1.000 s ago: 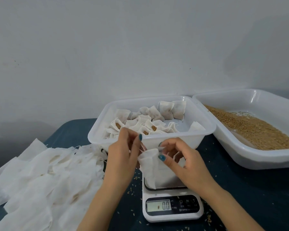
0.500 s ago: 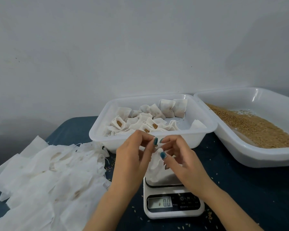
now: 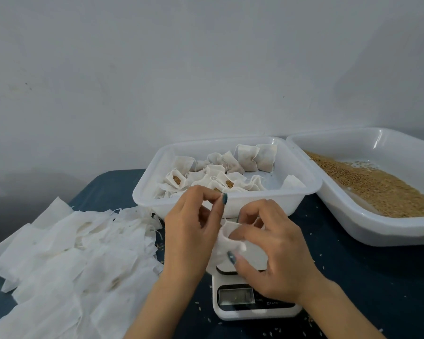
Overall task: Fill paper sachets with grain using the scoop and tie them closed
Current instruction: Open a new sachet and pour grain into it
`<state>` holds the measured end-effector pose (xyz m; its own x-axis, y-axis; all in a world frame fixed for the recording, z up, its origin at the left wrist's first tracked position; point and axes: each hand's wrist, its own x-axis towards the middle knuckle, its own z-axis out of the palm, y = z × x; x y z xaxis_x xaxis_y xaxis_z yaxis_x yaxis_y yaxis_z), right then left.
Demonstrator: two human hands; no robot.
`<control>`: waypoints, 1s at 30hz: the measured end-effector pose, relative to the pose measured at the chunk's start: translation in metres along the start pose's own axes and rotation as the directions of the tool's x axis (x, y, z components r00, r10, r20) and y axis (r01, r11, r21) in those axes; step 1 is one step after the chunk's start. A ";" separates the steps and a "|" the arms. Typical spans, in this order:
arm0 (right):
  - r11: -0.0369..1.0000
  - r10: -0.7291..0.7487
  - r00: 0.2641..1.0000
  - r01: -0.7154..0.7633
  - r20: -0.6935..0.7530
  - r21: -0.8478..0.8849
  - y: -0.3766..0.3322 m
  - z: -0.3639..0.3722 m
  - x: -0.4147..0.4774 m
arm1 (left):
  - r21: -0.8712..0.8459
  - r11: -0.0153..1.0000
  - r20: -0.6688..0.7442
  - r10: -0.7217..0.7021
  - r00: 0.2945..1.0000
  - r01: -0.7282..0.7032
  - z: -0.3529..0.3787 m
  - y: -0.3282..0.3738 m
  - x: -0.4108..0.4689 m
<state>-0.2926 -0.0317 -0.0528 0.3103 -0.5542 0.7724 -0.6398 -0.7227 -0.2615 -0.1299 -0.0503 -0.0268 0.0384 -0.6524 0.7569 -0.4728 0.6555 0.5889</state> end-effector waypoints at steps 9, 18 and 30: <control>0.997 0.052 0.968 -0.066 -0.247 -0.050 0.008 0.002 0.004 | -0.040 0.986 0.092 -0.157 0.983 0.161 -0.003 -0.013 0.004; 0.987 0.163 0.938 -0.153 -0.307 0.056 0.012 0.002 0.005 | -0.163 0.920 0.248 -0.311 0.917 0.356 0.000 -0.021 -0.001; 0.965 0.260 0.919 -0.240 -0.297 0.103 0.009 -0.001 0.006 | -0.056 0.944 0.074 -0.320 0.945 0.324 0.001 -0.023 -0.004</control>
<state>-0.2973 -0.0413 -0.0502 -0.0904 -0.5744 0.8136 -0.6194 -0.6073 -0.4976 -0.1201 -0.0635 -0.0435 0.1227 -0.8538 0.5059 -0.3844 0.4291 0.8174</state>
